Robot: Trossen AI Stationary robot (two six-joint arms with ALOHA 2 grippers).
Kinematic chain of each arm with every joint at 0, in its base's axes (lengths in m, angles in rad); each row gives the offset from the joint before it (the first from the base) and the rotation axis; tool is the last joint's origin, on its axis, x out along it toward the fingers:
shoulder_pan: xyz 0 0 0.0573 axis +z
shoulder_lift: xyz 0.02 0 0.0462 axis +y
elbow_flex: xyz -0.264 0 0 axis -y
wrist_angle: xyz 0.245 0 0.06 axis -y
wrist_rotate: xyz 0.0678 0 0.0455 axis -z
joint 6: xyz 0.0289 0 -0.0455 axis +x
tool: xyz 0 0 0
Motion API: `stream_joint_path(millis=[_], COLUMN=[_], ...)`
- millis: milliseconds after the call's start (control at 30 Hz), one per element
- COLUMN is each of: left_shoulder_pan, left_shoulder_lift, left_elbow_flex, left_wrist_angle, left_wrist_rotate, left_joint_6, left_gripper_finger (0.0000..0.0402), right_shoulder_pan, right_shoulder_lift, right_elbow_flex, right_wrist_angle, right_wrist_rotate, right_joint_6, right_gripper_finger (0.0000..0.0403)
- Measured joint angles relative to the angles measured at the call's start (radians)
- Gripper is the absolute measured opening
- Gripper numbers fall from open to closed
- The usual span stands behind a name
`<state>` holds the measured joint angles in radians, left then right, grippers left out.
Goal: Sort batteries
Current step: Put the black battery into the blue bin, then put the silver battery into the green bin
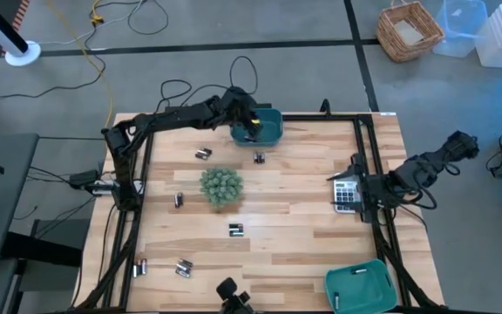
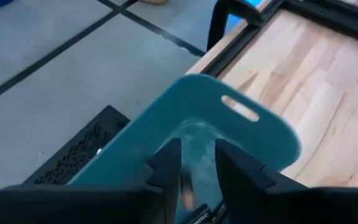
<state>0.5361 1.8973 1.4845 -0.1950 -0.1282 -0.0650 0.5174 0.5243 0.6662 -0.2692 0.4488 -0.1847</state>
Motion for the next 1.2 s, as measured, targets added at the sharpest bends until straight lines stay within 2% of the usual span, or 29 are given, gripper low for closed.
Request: stream_joint_path(millis=[200,267,400,667,800,933,1033,1200], left_shoulder_pan=[-0.015,-0.028,-0.054,-0.095,-0.115,-0.147,-0.179,-0.235], left_shoulder_lift=[0.0,-0.011,-0.068,-0.215,-0.318,-0.47,-0.587,-0.763], left_elbow_flex=[0.0,-0.001,-0.001,-0.014,-0.151,-0.37,-0.526,-0.71], left_wrist_angle=[-0.025,-0.033,-0.042,-0.125,-0.061,0.092,0.202,0.276], left_wrist_rotate=[0.003,0.034,0.048,0.007,-0.005,-0.007,-0.007,-0.051], left_joint_6=[0.048,0.077,0.108,0.152,0.158,0.128,0.097,0.052], left_gripper_finger=[0.0135,0.0142,0.0141,0.013,0.0124,0.0119,0.0119,0.0118], right_shoulder_pan=[-0.044,-0.067,-0.132,-0.291,-0.408,-0.527,-0.591,-0.673], right_shoulder_lift=[0.009,0.028,0.112,0.325,0.446,0.575,0.671,0.805], right_elbow_flex=[0.0,0.0,0.0,0.0,0.0,0.0,0.0,0.0], right_wrist_angle=[0.026,0.031,0.069,0.229,0.341,0.452,0.51,0.586], right_wrist_rotate=[0.0,0.0,0.0,-0.001,-0.027,-0.152,-0.167,-0.169], right_joint_6=[0.03,0.043,0.035,0.025,0.073,0.158,0.211,0.33], right_gripper_finger=[0.0306,0.0306,0.0306,0.0306,0.0306,0.0306,0.0306,0.0306])
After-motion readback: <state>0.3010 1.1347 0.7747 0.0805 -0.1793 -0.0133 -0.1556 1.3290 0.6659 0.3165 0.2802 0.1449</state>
